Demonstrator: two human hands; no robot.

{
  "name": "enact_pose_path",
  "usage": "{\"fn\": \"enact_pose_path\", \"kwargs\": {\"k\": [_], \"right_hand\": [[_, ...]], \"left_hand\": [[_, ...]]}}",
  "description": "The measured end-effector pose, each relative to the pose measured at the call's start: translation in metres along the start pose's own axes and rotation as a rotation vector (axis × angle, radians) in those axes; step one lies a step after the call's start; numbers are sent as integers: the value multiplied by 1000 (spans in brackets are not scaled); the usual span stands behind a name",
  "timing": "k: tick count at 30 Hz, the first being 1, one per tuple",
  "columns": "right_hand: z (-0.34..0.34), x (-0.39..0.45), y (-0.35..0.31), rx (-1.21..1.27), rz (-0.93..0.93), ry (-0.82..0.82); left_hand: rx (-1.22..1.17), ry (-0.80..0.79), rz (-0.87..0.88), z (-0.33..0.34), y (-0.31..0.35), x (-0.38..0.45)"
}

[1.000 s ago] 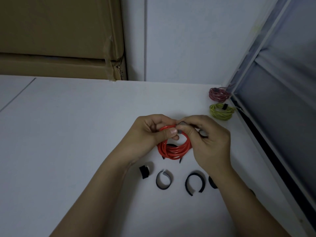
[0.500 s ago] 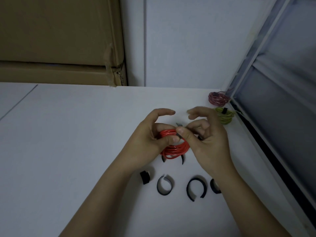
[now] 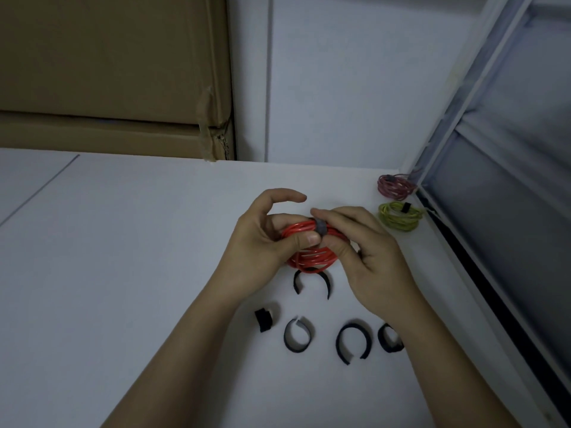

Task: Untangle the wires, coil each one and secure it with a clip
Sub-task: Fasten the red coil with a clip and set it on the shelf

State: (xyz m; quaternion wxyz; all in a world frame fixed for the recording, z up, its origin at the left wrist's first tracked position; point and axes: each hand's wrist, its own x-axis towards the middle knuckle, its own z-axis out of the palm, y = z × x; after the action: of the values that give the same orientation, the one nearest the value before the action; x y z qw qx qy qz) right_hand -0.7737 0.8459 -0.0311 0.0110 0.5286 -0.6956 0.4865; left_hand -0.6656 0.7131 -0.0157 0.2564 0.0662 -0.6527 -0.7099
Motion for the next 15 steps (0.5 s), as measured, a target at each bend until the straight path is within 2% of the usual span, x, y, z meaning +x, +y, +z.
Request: {"fn": "enact_pose_path", "kwargs": {"k": [7,10,15], "right_hand": [[-2,12,-6,-257,-138,14],[1,19,-13,-200,-27,-46],[-5,19,-23,-176,129,-24]], "left_hand": [[70,35,20,0,1,1],[192,80,43,-2,0,2],[307,79,62,-1,5,2]]}}
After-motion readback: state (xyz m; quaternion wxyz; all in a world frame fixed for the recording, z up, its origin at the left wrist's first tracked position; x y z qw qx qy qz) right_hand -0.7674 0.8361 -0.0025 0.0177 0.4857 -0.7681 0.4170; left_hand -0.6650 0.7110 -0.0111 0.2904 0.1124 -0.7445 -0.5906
